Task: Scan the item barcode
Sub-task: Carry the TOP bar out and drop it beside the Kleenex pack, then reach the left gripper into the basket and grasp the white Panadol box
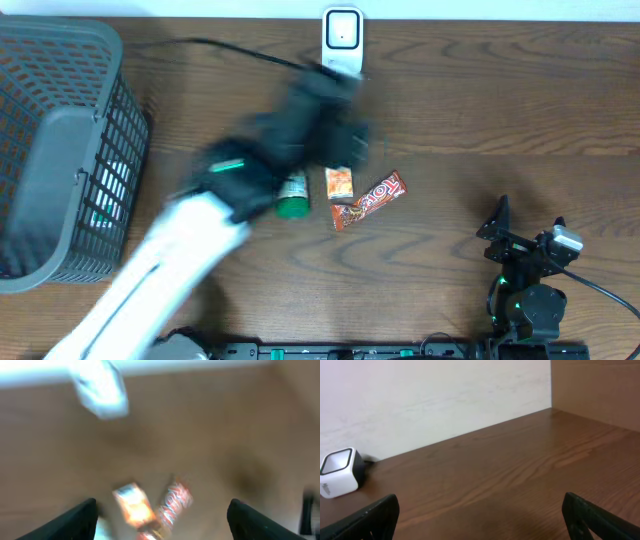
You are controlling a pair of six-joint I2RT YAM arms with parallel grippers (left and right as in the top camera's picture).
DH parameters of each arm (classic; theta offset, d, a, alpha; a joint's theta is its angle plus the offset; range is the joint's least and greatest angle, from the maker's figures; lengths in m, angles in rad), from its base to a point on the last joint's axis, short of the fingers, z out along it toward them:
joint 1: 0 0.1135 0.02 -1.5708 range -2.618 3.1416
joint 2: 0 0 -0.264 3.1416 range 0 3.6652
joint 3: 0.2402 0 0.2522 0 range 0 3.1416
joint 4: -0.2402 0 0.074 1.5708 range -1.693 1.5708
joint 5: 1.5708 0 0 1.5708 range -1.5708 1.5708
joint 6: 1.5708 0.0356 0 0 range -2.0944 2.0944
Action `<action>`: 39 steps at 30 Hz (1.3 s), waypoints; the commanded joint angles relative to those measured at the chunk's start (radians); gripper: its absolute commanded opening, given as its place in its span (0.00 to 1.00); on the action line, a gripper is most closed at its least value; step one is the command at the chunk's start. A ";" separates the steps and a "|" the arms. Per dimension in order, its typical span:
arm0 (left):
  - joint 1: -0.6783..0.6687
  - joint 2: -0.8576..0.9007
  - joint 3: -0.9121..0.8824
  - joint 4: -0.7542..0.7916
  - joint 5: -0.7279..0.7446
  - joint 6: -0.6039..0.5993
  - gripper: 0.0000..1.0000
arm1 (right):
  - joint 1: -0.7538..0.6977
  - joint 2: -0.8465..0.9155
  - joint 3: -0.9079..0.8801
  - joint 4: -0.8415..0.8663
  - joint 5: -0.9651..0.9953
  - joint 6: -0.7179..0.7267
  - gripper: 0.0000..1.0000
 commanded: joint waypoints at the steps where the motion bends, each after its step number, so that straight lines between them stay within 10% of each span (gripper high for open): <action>1: 0.208 -0.121 0.002 -0.047 -0.091 0.031 0.83 | -0.007 -0.005 -0.002 -0.005 0.013 -0.010 0.99; 9: 0.946 -0.171 0.001 -0.145 0.003 -0.023 0.84 | -0.007 -0.005 -0.002 -0.005 0.013 -0.010 0.99; 15: 1.235 -0.007 0.001 -0.216 0.222 -0.005 0.90 | -0.007 -0.005 -0.002 -0.005 0.013 -0.010 0.99; 22: 1.283 0.211 0.001 -0.361 0.221 -0.040 0.90 | -0.007 -0.005 -0.002 -0.005 0.012 -0.010 0.99; 29: 1.249 0.338 -0.003 -0.290 0.181 0.391 0.90 | -0.007 -0.005 -0.002 -0.005 0.013 -0.010 0.99; 39: 1.249 0.481 -0.016 -0.282 0.151 0.612 0.91 | -0.007 -0.005 -0.002 -0.005 0.013 -0.010 0.99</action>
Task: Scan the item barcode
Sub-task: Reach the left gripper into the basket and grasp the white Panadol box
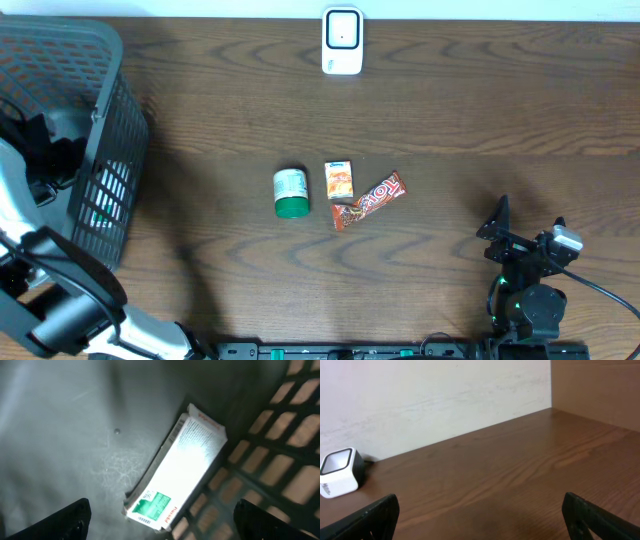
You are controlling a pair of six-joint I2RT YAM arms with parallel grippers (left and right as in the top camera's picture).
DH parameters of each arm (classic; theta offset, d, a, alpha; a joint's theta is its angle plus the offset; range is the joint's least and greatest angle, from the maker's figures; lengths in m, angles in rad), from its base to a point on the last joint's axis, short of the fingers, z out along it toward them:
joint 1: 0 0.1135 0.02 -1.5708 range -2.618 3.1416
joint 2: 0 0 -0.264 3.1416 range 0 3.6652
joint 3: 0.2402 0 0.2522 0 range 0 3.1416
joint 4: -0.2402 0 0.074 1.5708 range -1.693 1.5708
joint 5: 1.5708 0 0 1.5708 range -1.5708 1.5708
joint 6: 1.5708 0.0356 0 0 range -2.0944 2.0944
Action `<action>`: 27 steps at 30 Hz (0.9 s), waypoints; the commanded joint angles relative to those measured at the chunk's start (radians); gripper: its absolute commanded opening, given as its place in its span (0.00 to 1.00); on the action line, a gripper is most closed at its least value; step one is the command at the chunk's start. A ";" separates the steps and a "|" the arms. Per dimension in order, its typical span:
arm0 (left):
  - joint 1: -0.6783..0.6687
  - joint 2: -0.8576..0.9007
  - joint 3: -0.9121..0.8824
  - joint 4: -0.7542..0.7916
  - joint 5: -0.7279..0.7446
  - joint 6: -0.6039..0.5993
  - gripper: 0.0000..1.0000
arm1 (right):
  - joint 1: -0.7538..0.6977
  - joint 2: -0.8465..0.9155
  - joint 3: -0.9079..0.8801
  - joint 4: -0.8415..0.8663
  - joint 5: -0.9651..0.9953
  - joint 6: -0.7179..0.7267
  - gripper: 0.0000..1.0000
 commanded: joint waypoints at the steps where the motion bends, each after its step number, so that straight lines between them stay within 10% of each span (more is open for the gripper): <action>1: -0.001 0.049 -0.010 0.009 -0.004 0.118 0.91 | -0.007 -0.005 -0.001 -0.005 0.012 -0.010 0.99; 24: -0.039 0.293 -0.024 0.025 0.005 0.208 0.92 | -0.007 -0.005 -0.002 -0.005 0.012 -0.010 0.99; 27: -0.035 0.293 -0.024 0.022 0.005 0.205 0.63 | -0.007 -0.005 -0.002 -0.005 0.012 -0.010 0.99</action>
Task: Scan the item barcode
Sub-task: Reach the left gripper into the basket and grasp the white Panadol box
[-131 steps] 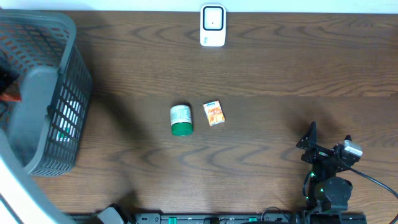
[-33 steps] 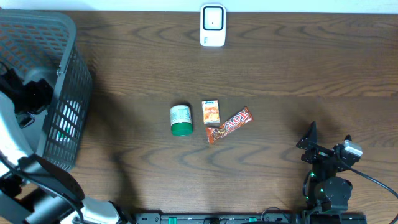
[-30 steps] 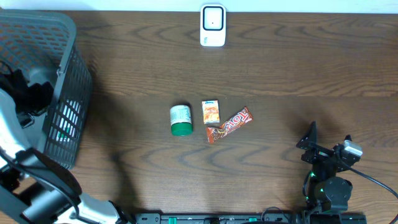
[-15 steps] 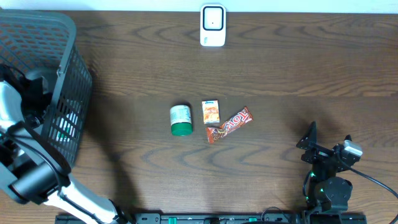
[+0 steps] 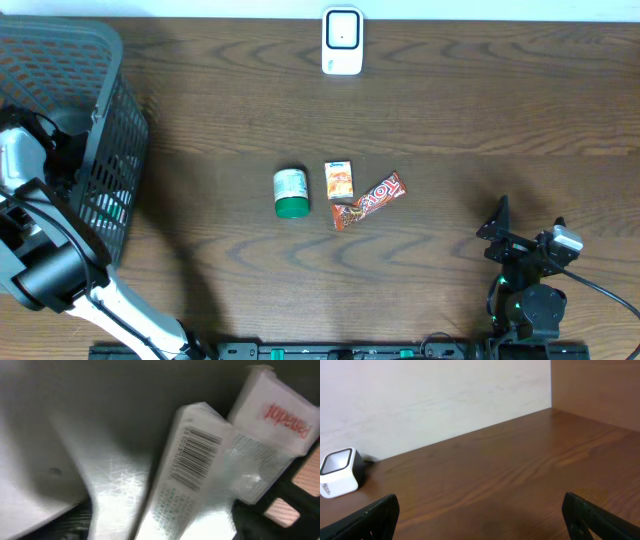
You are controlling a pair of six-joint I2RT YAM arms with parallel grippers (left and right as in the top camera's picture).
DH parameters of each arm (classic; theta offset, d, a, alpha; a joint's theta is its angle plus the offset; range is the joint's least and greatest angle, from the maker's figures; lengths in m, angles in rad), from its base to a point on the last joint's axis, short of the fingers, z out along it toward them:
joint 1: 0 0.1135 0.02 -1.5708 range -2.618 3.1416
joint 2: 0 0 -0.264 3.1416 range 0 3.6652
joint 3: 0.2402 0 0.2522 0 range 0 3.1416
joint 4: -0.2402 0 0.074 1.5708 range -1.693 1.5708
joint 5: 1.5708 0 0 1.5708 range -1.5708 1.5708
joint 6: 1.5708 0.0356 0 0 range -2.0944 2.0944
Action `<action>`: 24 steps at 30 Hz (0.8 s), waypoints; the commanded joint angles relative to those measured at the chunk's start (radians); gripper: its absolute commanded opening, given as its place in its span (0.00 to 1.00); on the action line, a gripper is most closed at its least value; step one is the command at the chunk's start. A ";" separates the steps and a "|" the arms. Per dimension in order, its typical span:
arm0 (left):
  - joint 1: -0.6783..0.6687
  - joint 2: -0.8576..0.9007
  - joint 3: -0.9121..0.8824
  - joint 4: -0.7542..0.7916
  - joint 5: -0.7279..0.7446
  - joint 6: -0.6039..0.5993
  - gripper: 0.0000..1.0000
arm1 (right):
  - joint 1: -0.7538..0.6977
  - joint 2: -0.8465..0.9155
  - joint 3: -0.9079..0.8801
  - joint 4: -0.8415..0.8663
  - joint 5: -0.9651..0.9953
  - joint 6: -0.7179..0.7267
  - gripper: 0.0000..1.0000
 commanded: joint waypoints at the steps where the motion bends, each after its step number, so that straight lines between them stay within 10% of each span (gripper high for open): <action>1: -0.009 0.052 -0.022 -0.010 -0.003 0.021 0.47 | -0.007 -0.005 -0.002 -0.005 0.013 -0.010 0.99; 6: -0.009 0.051 -0.021 -0.023 -0.003 0.004 0.09 | -0.007 -0.005 -0.002 -0.005 0.013 -0.010 0.99; 24: -0.008 -0.217 0.178 -0.066 -0.145 -0.159 0.07 | -0.007 -0.005 -0.002 -0.005 0.013 -0.010 0.99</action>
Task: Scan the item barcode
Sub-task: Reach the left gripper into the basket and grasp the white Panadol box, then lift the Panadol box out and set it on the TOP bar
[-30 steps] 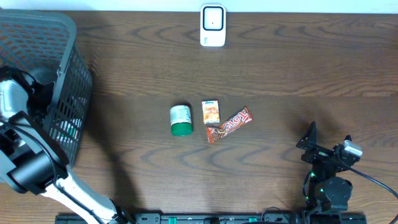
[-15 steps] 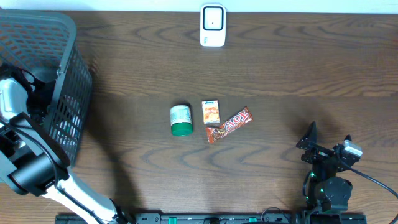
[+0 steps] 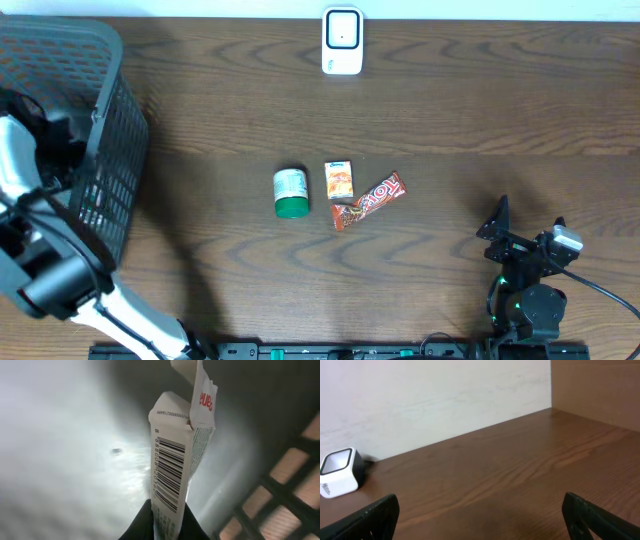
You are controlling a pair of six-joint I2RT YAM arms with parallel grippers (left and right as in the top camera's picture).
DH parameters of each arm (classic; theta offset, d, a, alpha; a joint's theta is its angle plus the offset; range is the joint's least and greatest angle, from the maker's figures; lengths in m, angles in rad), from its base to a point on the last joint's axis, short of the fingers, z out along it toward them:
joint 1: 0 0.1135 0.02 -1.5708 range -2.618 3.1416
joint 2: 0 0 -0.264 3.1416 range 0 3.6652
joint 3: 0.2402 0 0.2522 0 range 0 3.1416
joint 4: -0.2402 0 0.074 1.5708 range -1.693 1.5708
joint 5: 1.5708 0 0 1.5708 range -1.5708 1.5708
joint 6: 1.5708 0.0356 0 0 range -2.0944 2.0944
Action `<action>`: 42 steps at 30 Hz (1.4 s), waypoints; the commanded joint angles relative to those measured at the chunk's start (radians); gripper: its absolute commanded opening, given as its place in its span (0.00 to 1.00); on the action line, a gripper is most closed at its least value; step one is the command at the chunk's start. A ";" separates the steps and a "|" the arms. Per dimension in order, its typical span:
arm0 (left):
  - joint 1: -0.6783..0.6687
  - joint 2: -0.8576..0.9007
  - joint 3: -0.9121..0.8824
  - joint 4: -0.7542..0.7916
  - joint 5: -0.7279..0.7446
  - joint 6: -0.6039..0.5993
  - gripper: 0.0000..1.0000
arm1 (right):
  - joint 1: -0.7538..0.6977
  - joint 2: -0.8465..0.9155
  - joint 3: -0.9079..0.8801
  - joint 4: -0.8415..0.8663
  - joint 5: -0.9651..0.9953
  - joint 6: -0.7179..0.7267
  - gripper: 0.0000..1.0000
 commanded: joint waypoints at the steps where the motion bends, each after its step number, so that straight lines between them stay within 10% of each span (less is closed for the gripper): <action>1: 0.004 -0.154 0.058 0.015 -0.032 -0.085 0.07 | -0.007 -0.005 -0.002 -0.005 0.013 -0.010 0.99; 9: 0.004 -0.458 0.058 0.086 0.000 -0.340 0.07 | -0.006 -0.005 -0.002 -0.005 0.012 -0.010 0.99; 25: -0.098 -0.828 0.058 0.072 0.819 -0.526 0.07 | -0.006 -0.005 -0.001 -0.005 0.012 -0.010 0.99; 42: -0.871 -0.510 -0.047 0.107 0.593 -0.520 0.08 | -0.006 -0.005 -0.002 -0.005 0.012 -0.010 0.99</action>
